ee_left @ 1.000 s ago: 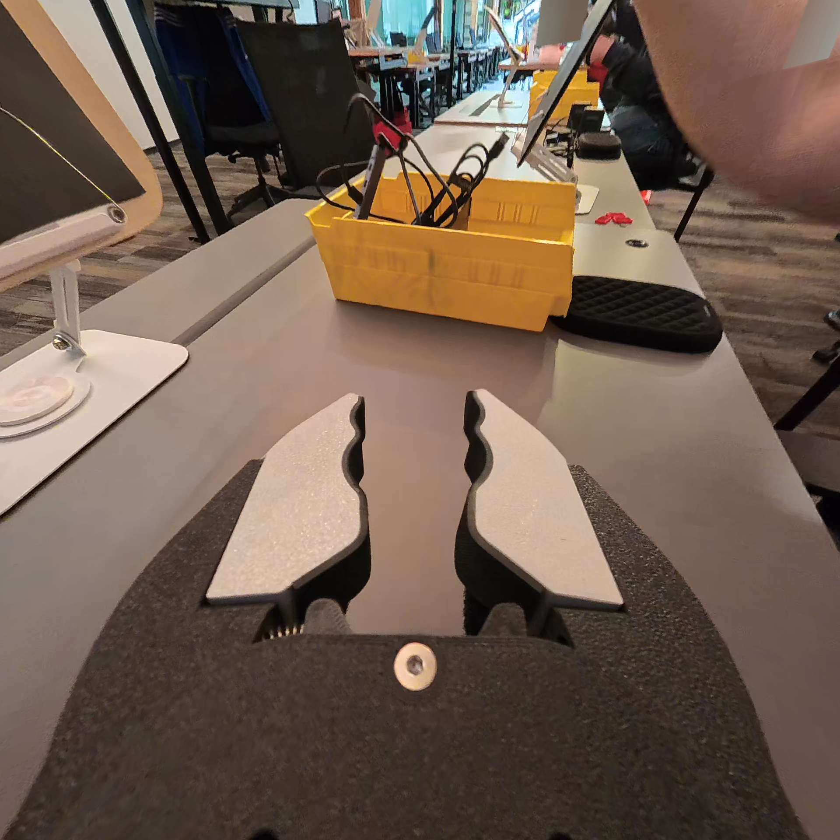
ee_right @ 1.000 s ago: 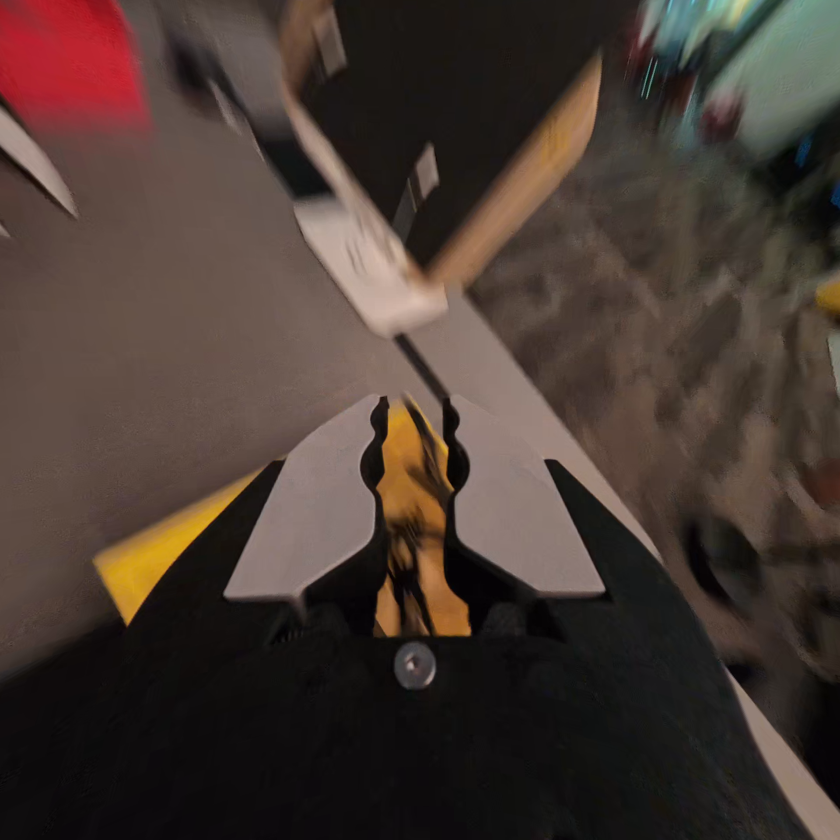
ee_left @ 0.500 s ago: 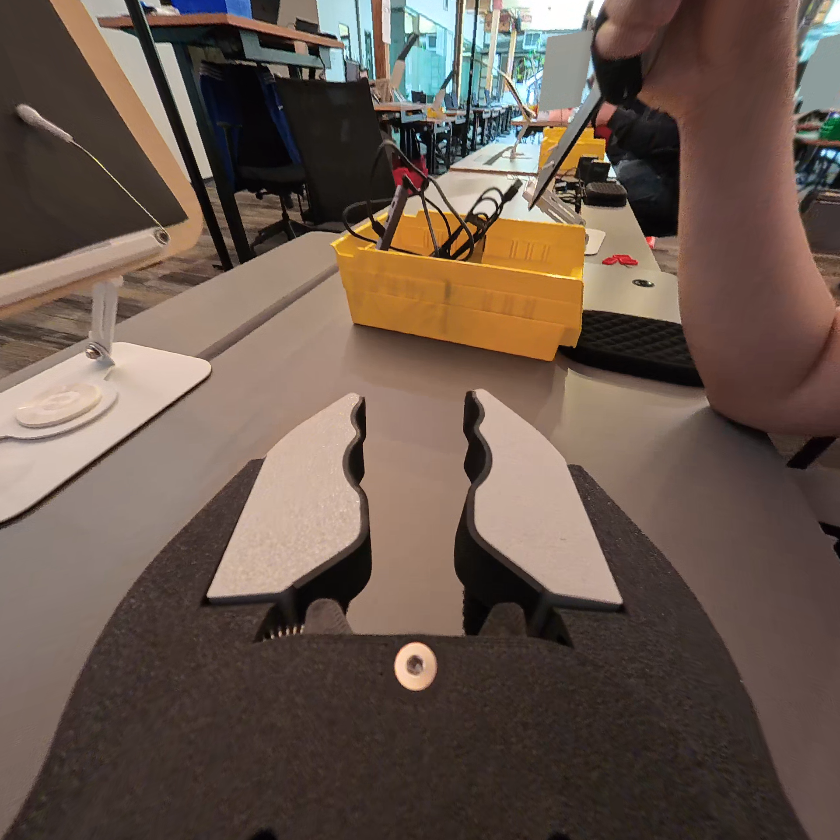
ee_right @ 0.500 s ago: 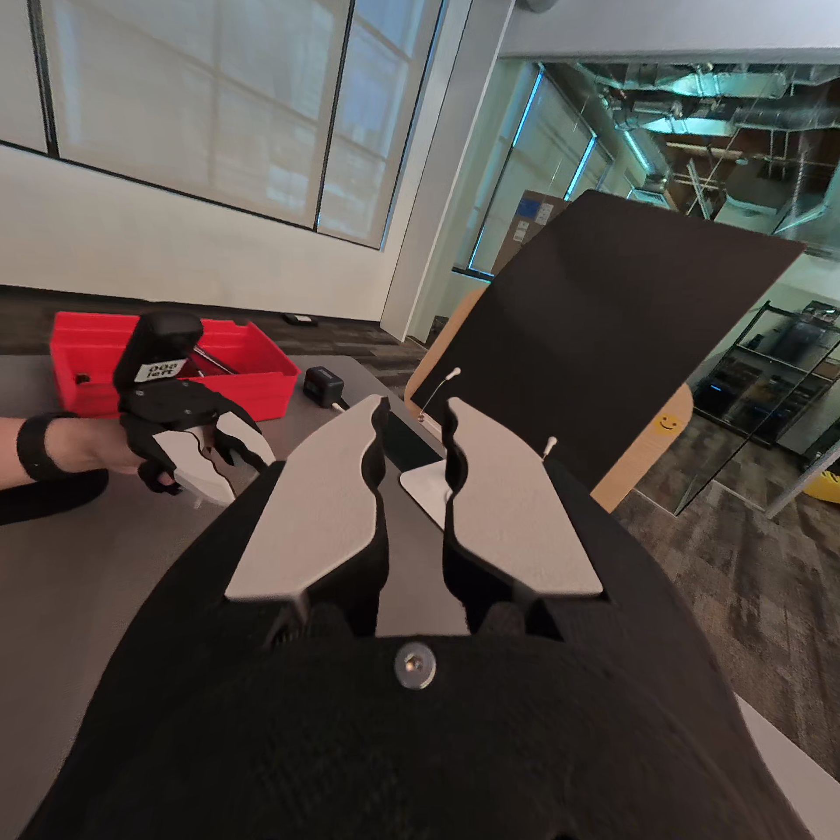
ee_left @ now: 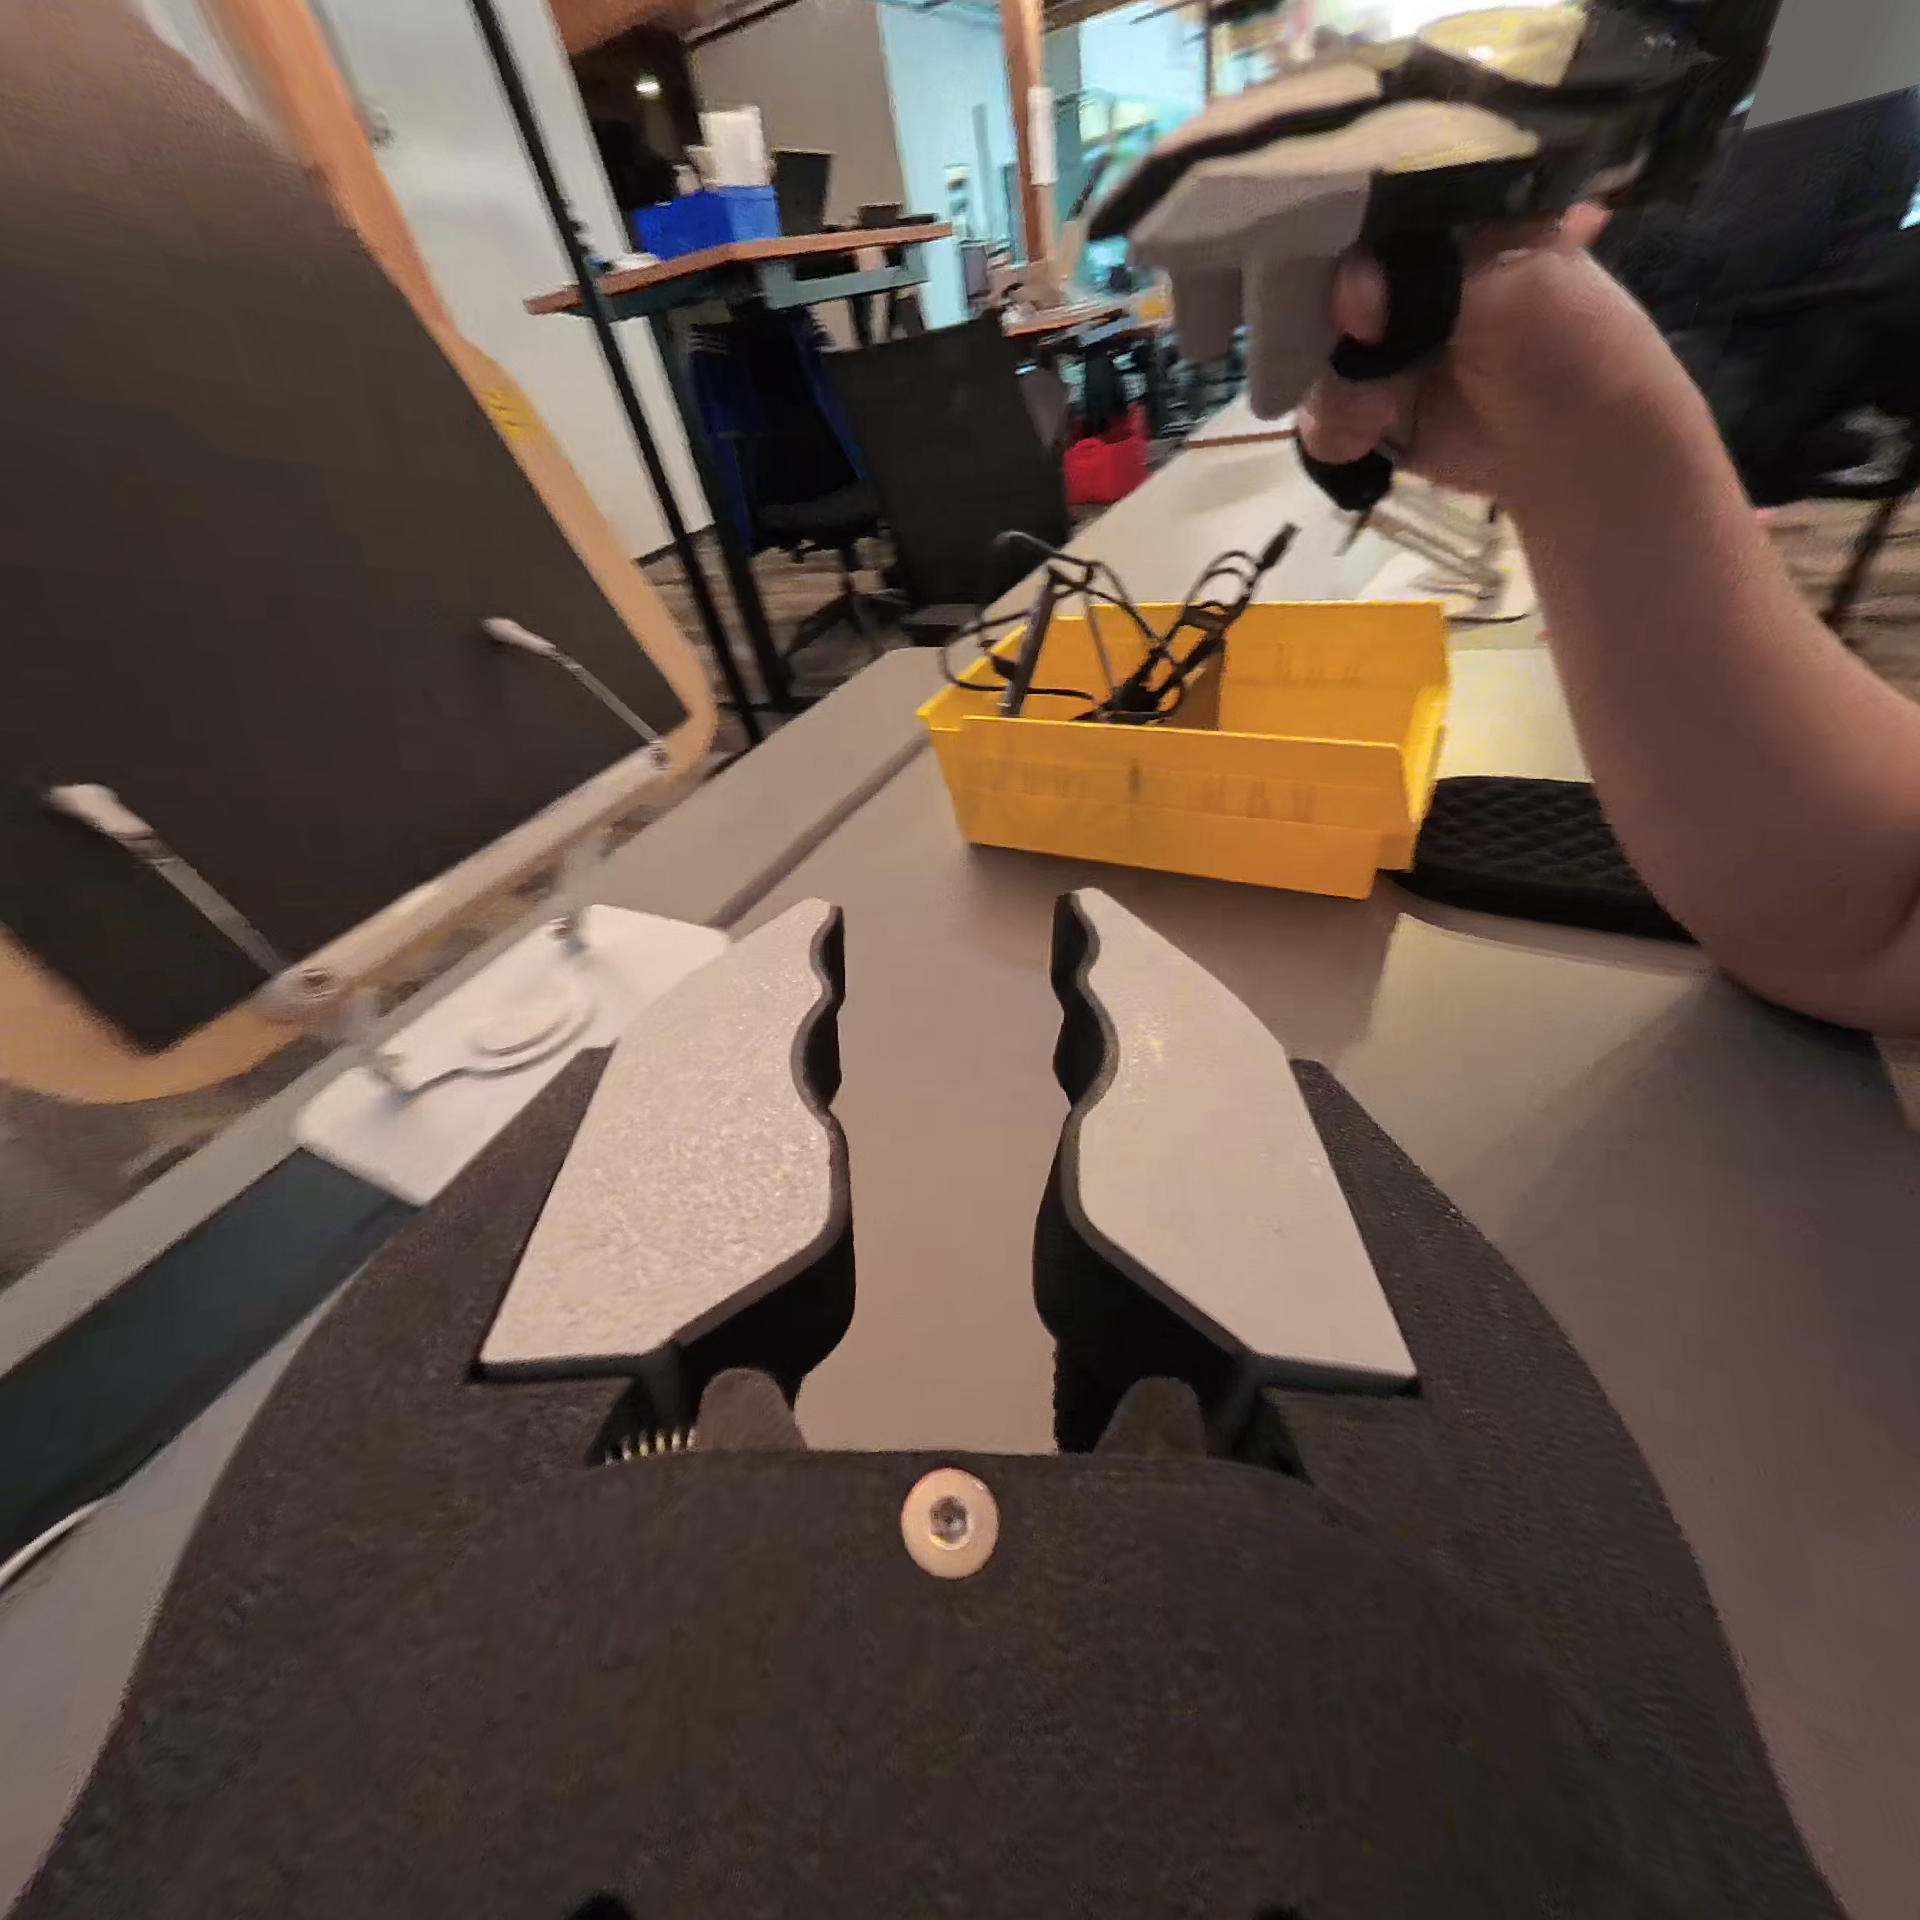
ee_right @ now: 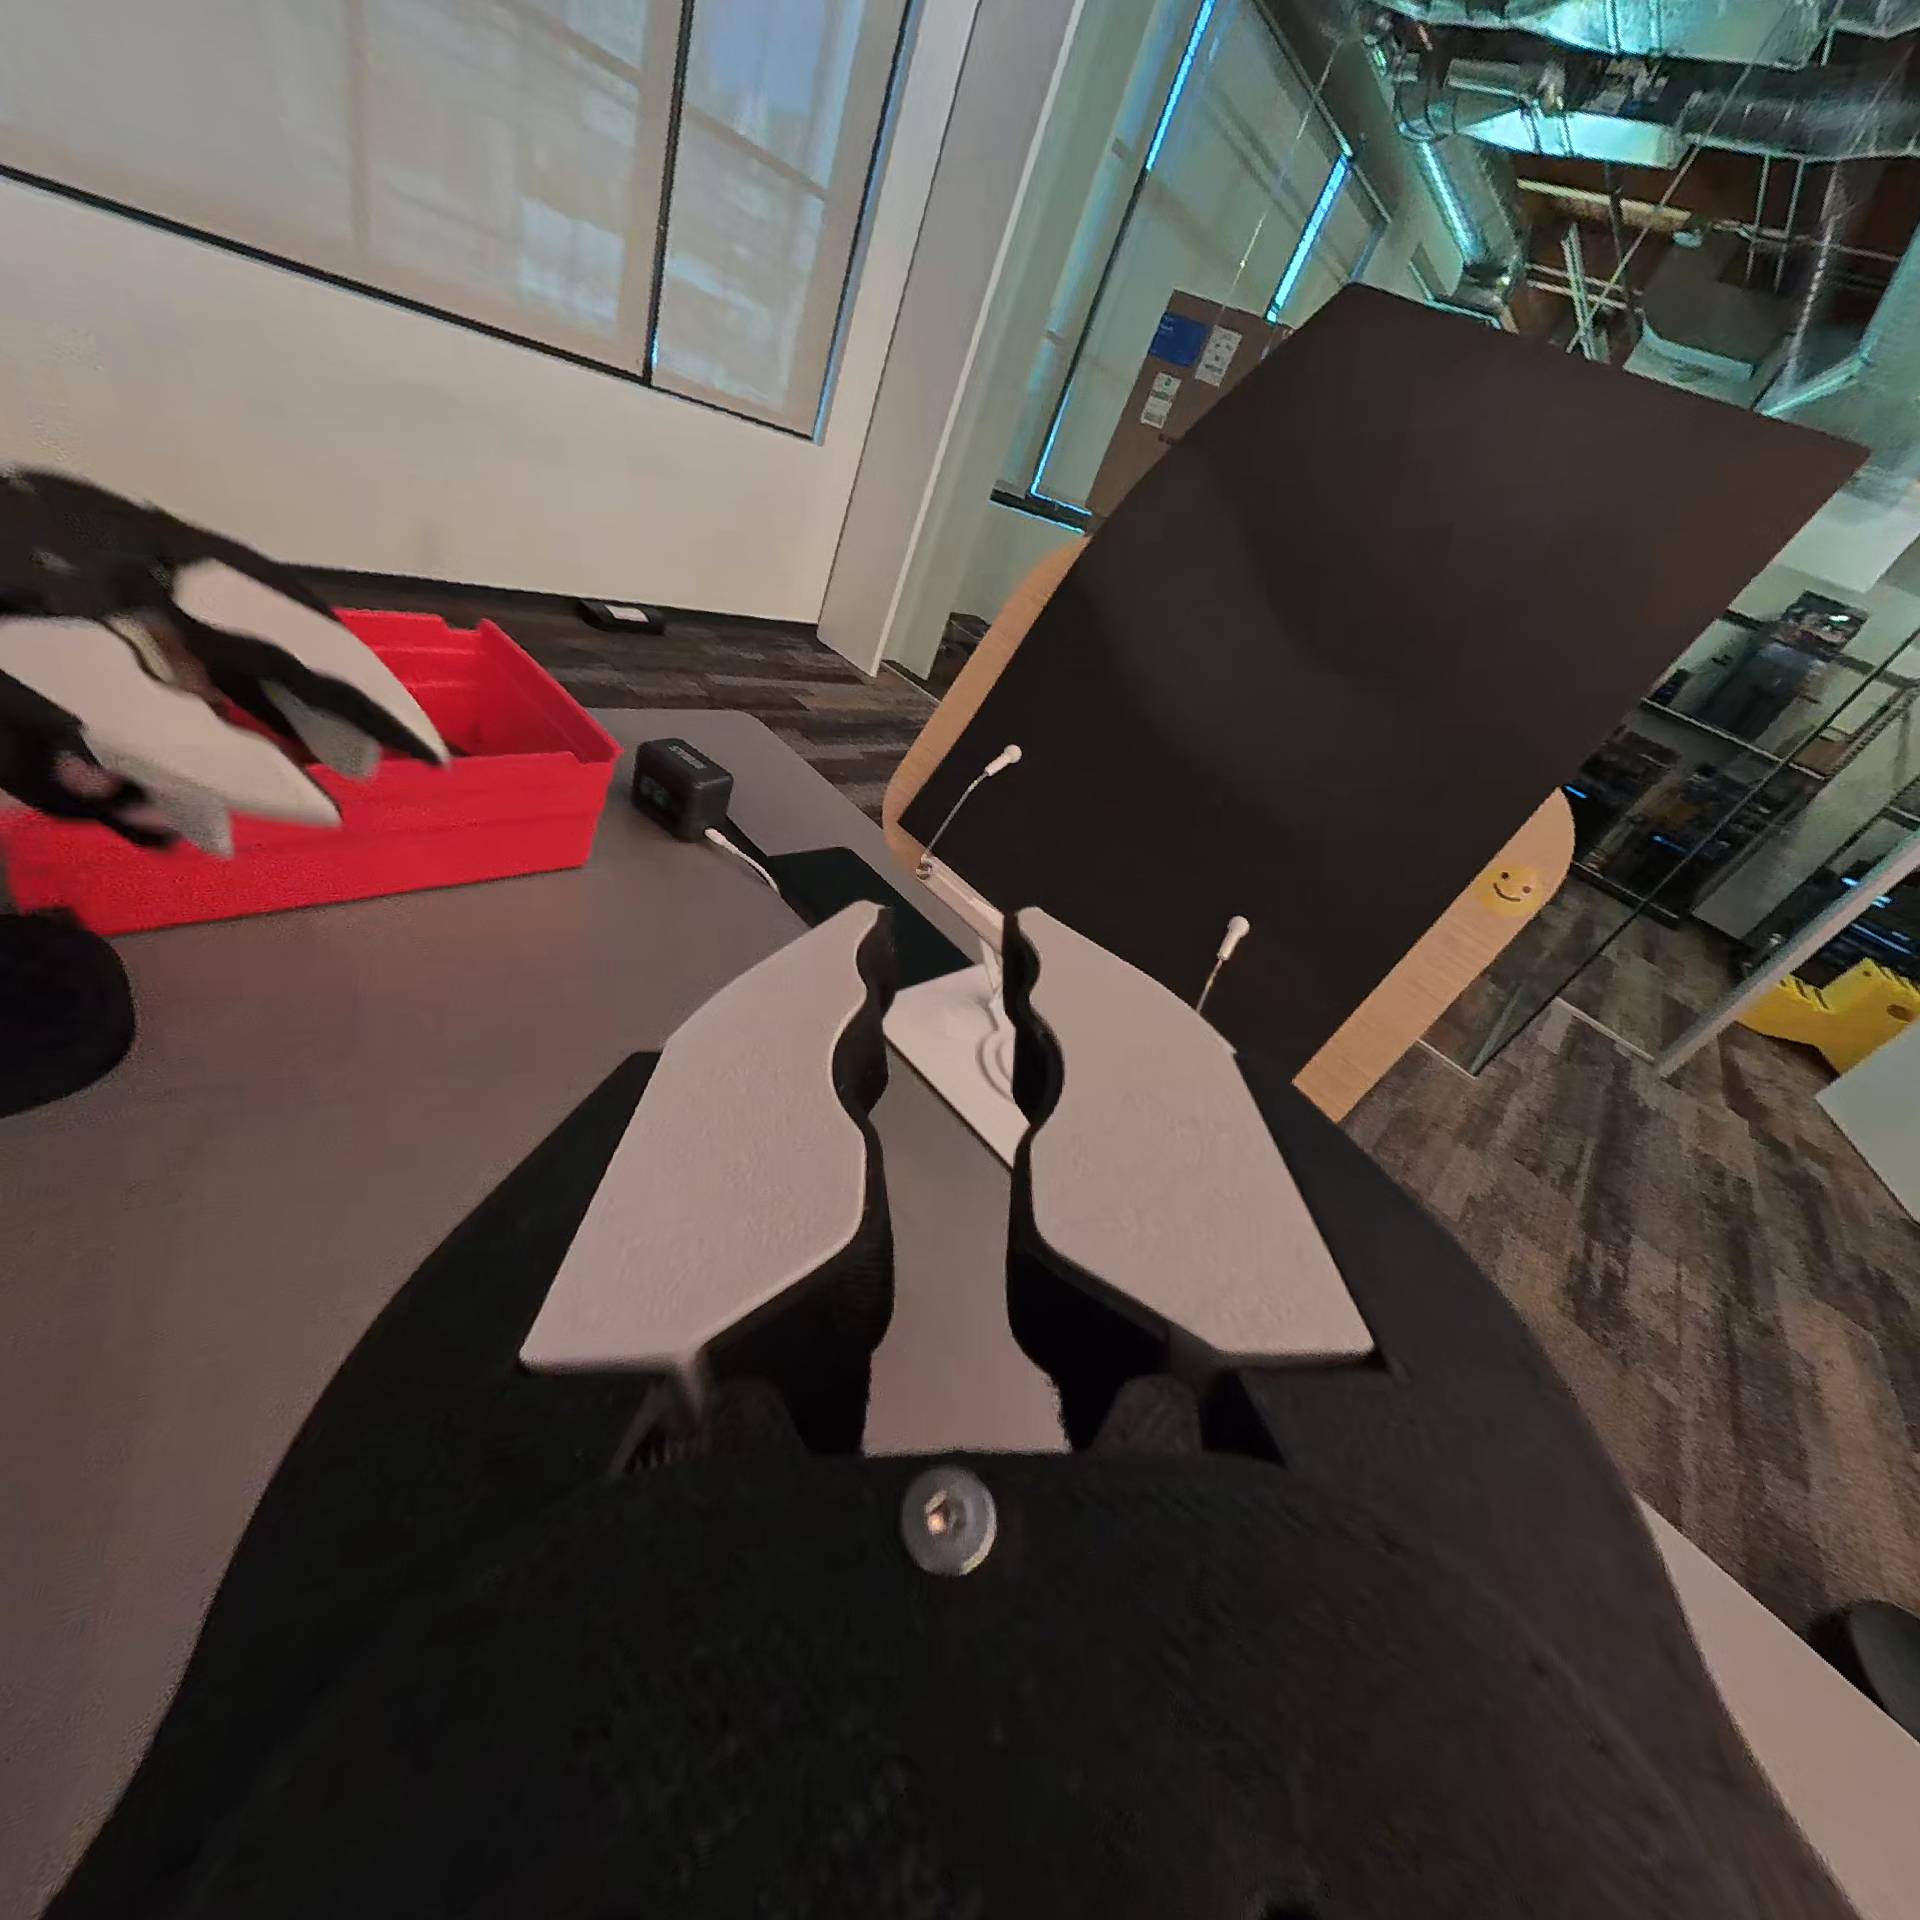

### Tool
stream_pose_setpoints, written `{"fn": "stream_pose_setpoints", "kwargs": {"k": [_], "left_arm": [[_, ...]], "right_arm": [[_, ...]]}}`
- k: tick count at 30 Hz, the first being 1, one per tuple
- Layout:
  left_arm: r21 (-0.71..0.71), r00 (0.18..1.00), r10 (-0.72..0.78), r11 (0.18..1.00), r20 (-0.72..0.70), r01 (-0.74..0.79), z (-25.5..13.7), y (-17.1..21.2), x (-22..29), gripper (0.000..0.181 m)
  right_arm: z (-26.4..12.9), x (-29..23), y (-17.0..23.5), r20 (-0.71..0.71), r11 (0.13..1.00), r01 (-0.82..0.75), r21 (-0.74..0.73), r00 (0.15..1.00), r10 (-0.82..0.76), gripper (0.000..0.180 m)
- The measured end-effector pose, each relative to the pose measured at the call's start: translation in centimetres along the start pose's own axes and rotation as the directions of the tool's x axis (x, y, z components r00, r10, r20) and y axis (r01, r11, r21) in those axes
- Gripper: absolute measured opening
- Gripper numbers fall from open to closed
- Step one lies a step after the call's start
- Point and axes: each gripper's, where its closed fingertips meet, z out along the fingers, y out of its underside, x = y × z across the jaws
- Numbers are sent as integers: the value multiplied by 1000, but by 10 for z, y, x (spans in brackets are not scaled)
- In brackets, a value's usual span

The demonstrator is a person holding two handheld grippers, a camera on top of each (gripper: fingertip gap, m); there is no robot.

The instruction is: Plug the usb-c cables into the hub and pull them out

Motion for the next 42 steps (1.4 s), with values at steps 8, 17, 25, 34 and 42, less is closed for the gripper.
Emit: {"fn": "stream_pose_setpoints", "kwargs": {"k": [8,17,25,34,42], "left_arm": [[-611,829,386,789,405,-69,-181,63,-128,27],[-926,856,478,378,197,1,-275,168,-198,18],[-993,898,441,104,-3,-55,-297,209,-214,19],[-997,919,394,57,-26,-52,-301,213,-215,4],[-988,900,435,148,33,-35,-286,180,-225,3]], "right_arm": [[-6,10,0,17,999,-33,28,999,33,20],[10,6,16,28,999,0,-38,1000,1,20],[7,13,18,14,999,-3,-37,1000,4,20],[11,13,23,16,998,10,-59,1000,-9,20],[6,16,18,0,999,23,-44,1000,-23,19]]}}
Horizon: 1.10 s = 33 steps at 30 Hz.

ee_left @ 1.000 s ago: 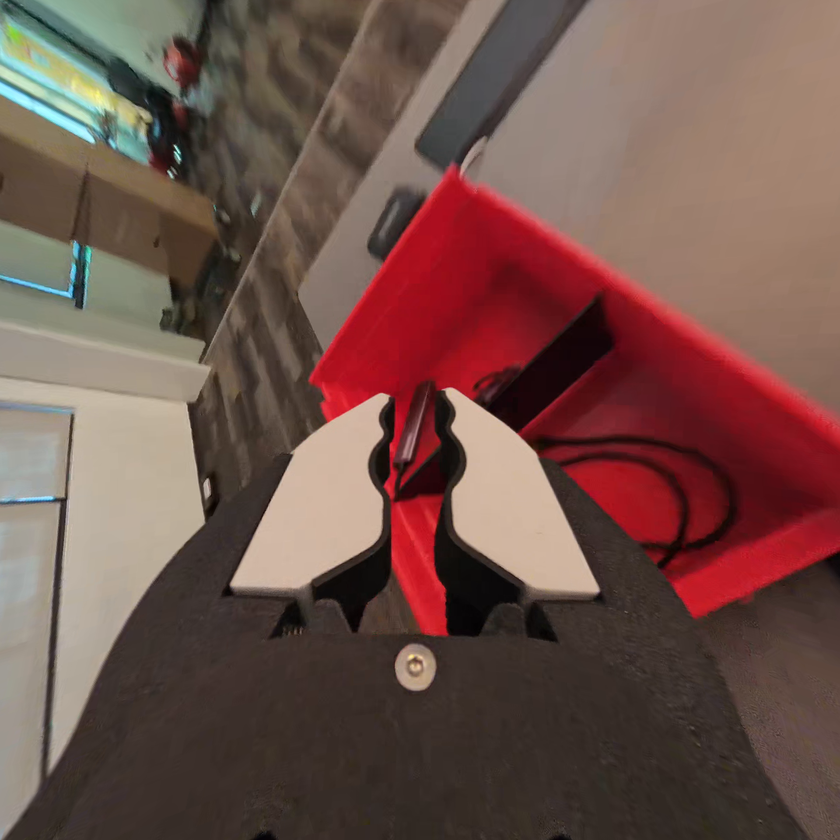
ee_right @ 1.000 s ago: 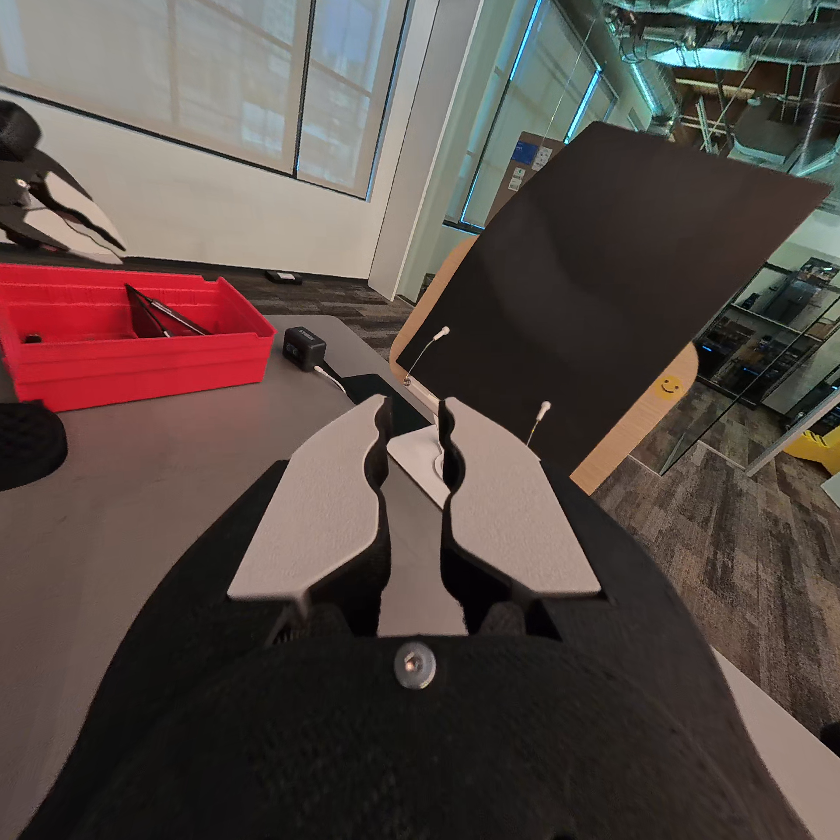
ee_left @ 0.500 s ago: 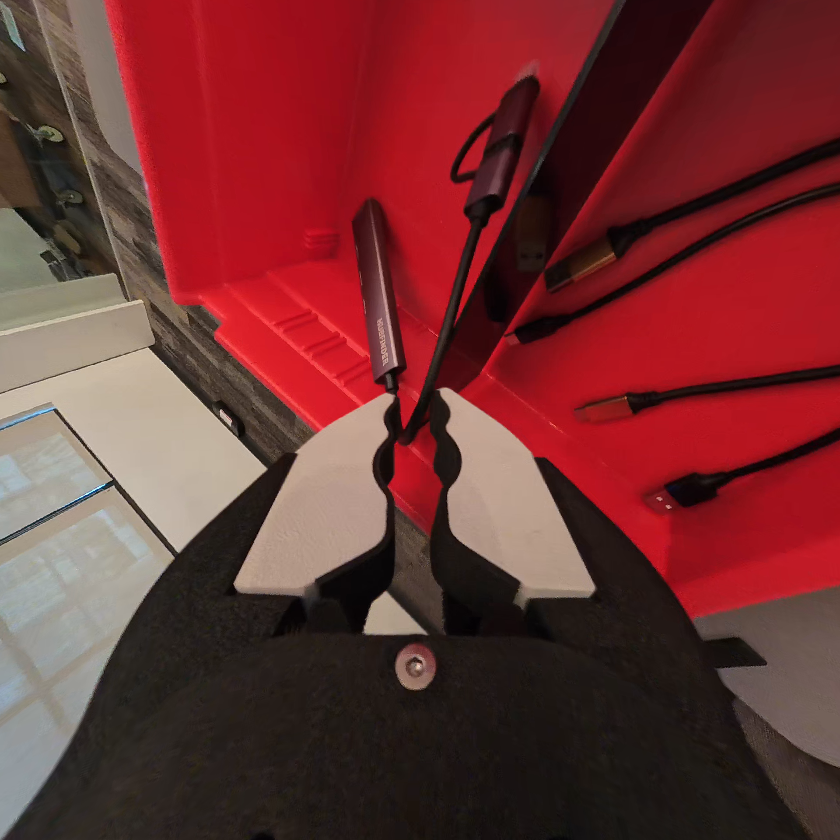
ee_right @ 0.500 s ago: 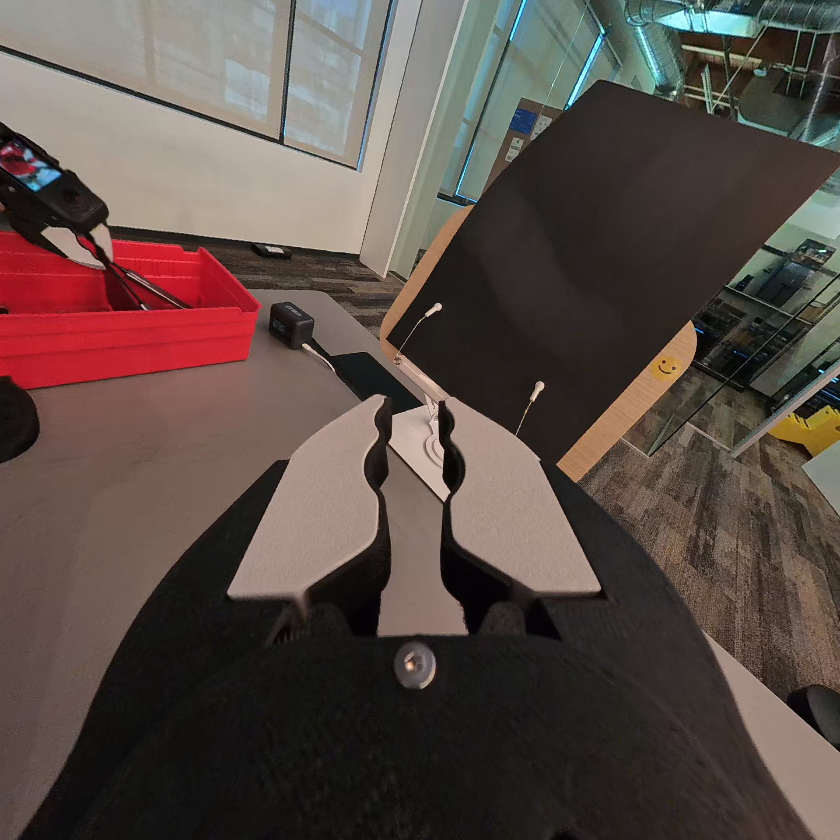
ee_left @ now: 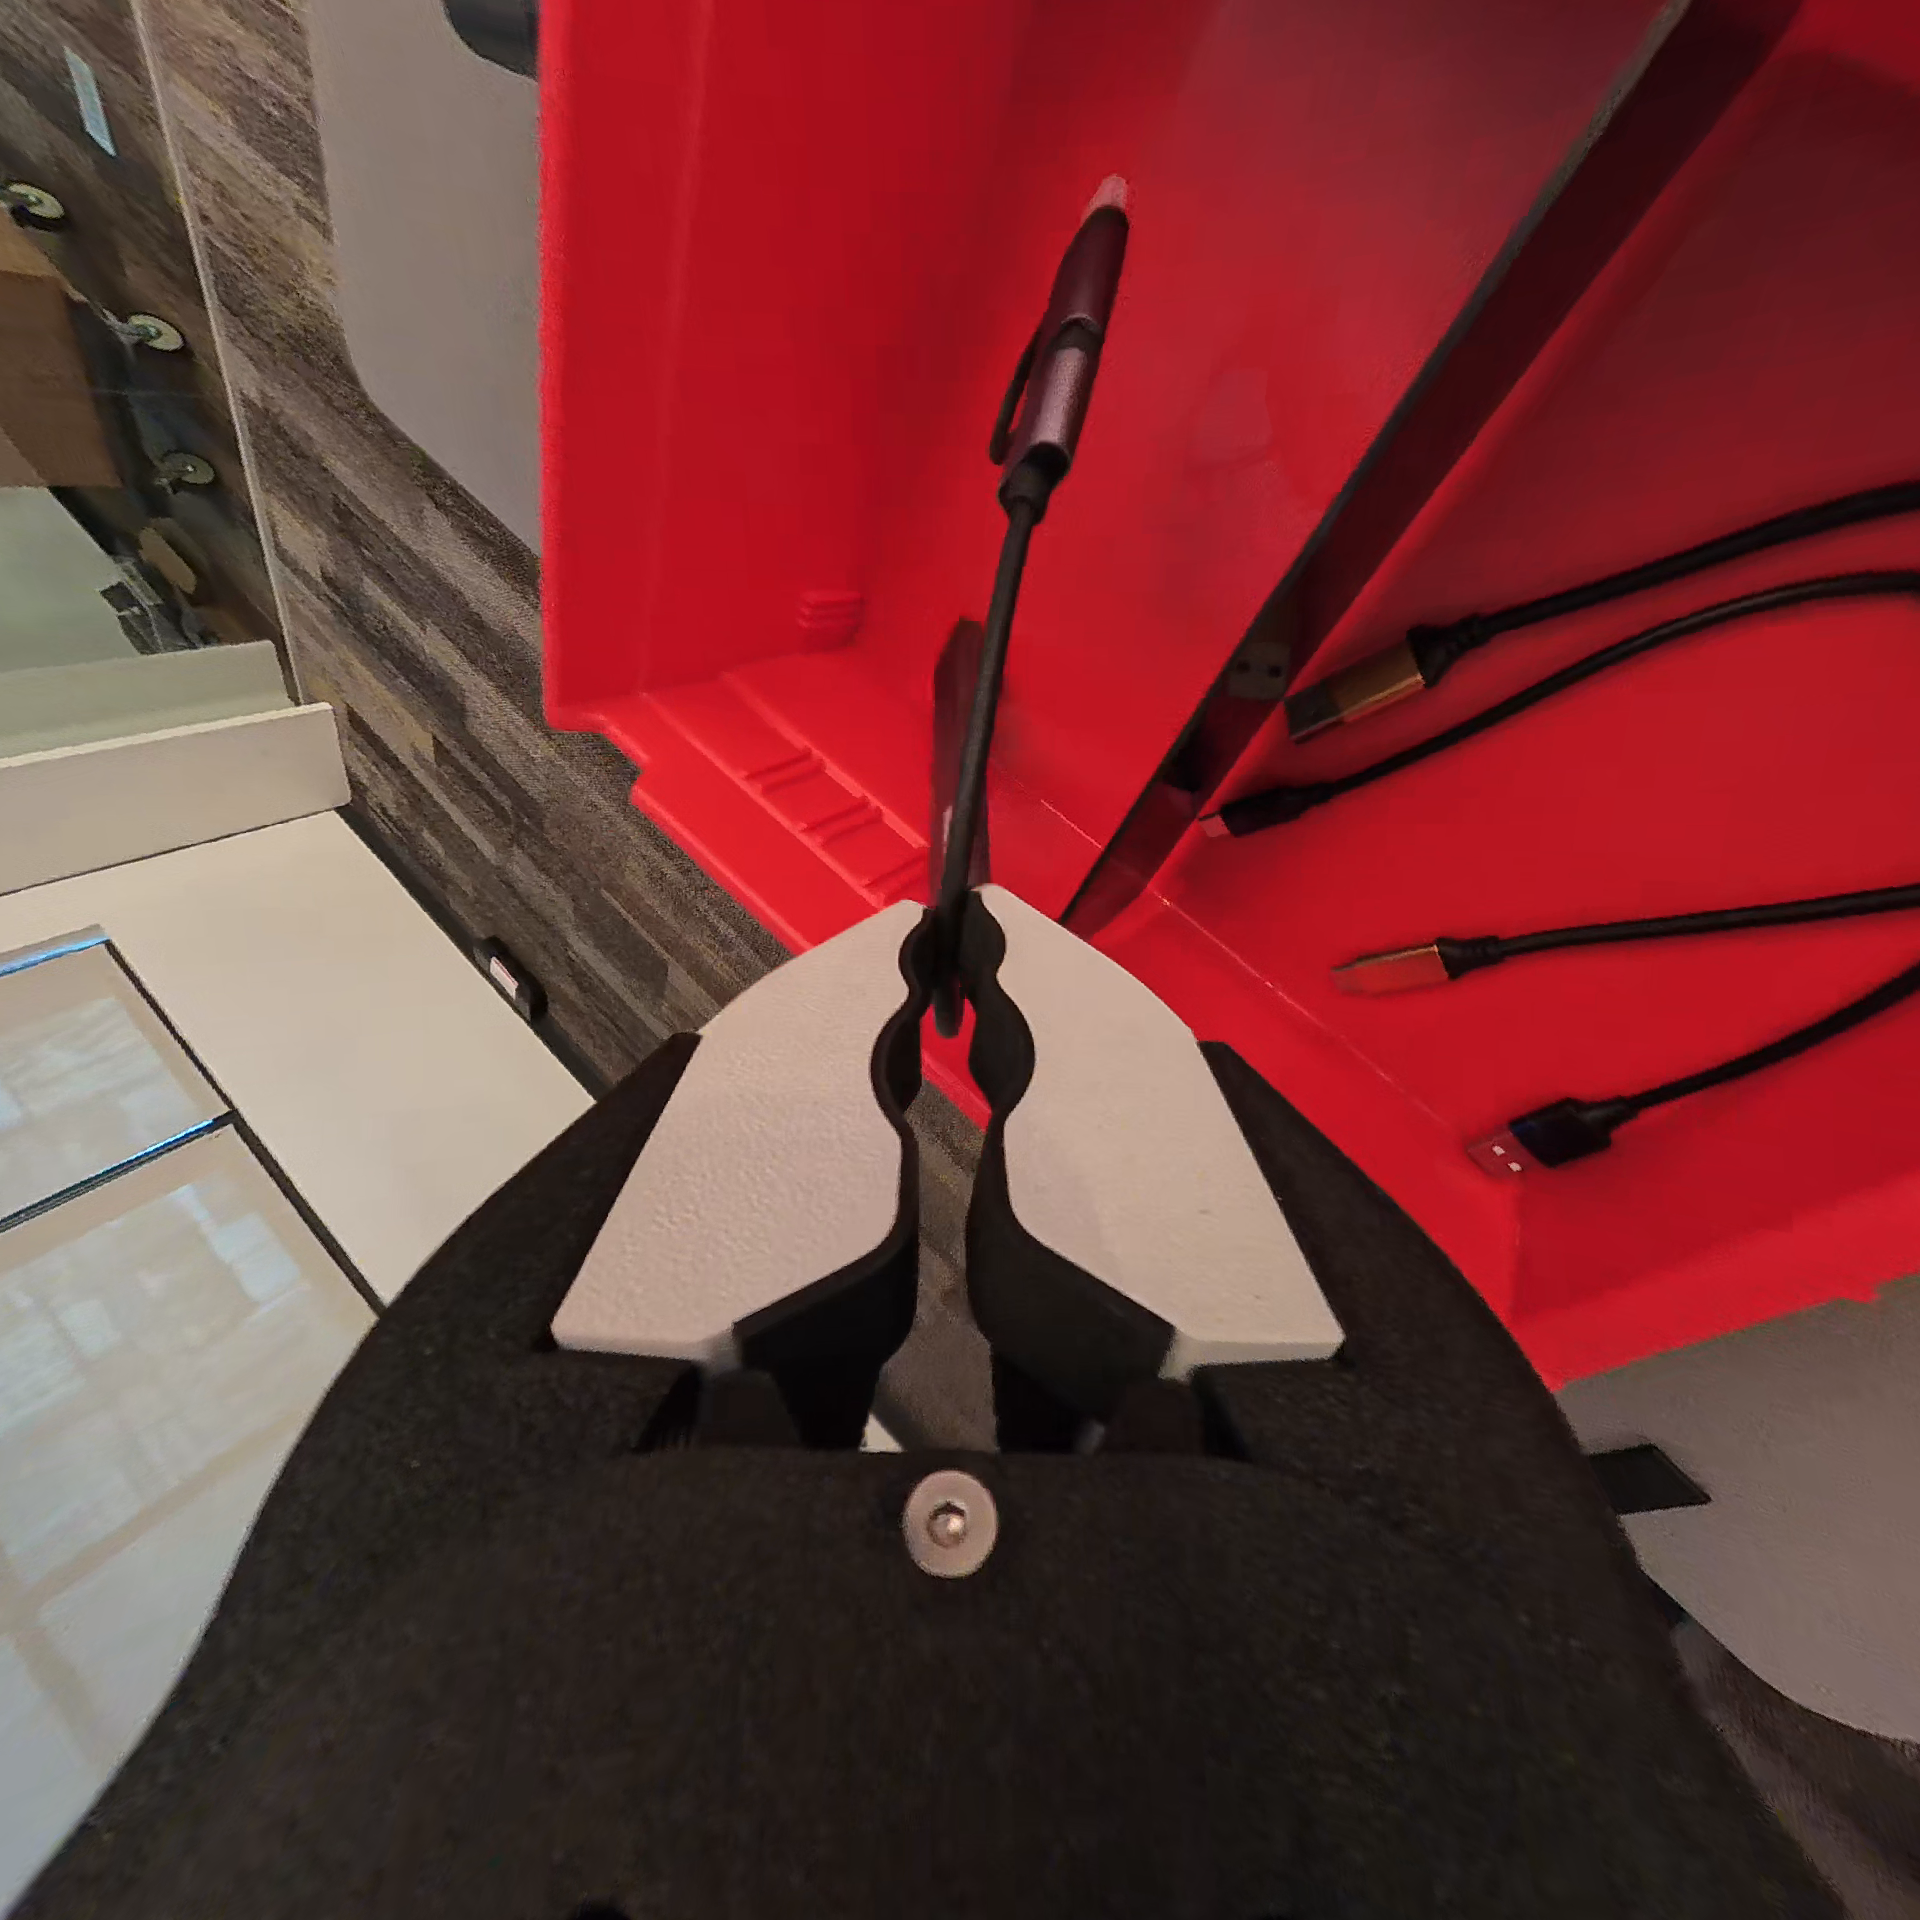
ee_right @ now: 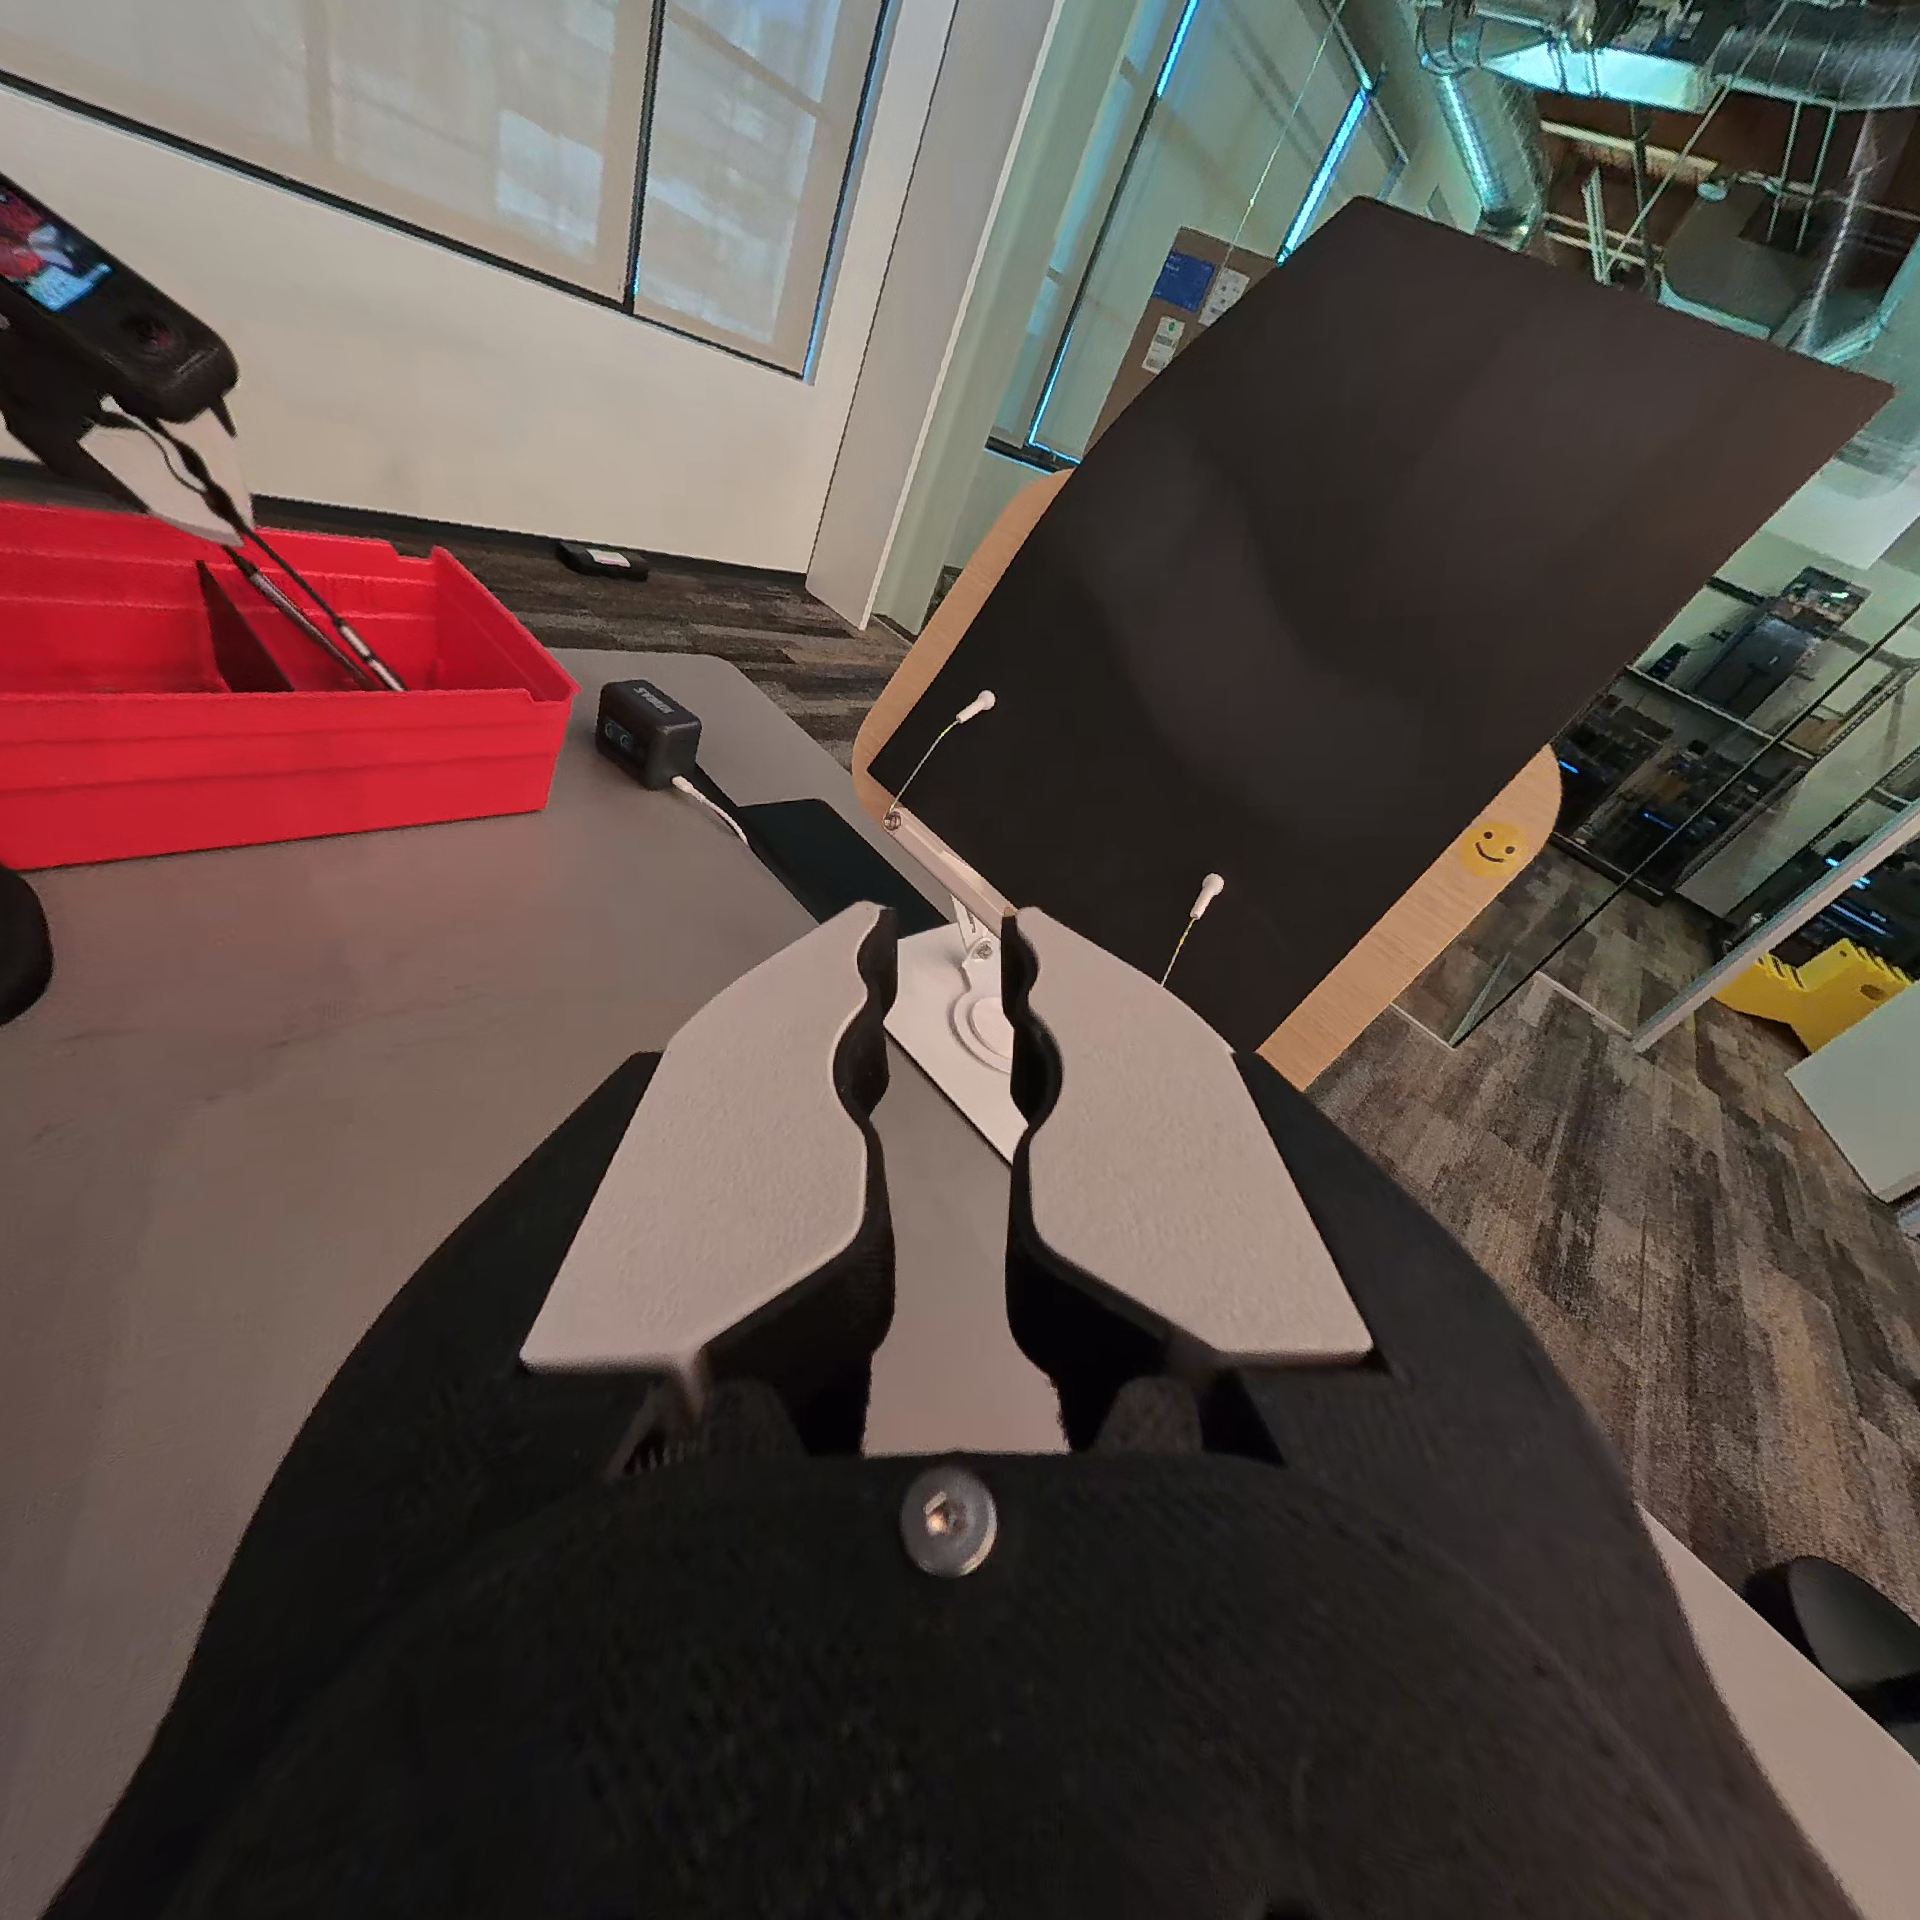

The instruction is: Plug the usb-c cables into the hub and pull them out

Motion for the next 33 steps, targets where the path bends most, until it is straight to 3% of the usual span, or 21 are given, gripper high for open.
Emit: {"fn": "stream_pose_setpoints", "kwargs": {"k": [33], "left_arm": [[15,990,3,1000,139,-6,-84,-49,-51,3]], "right_arm": [[-13,7,-8,18,996,-56,69,998,55,18]]}}
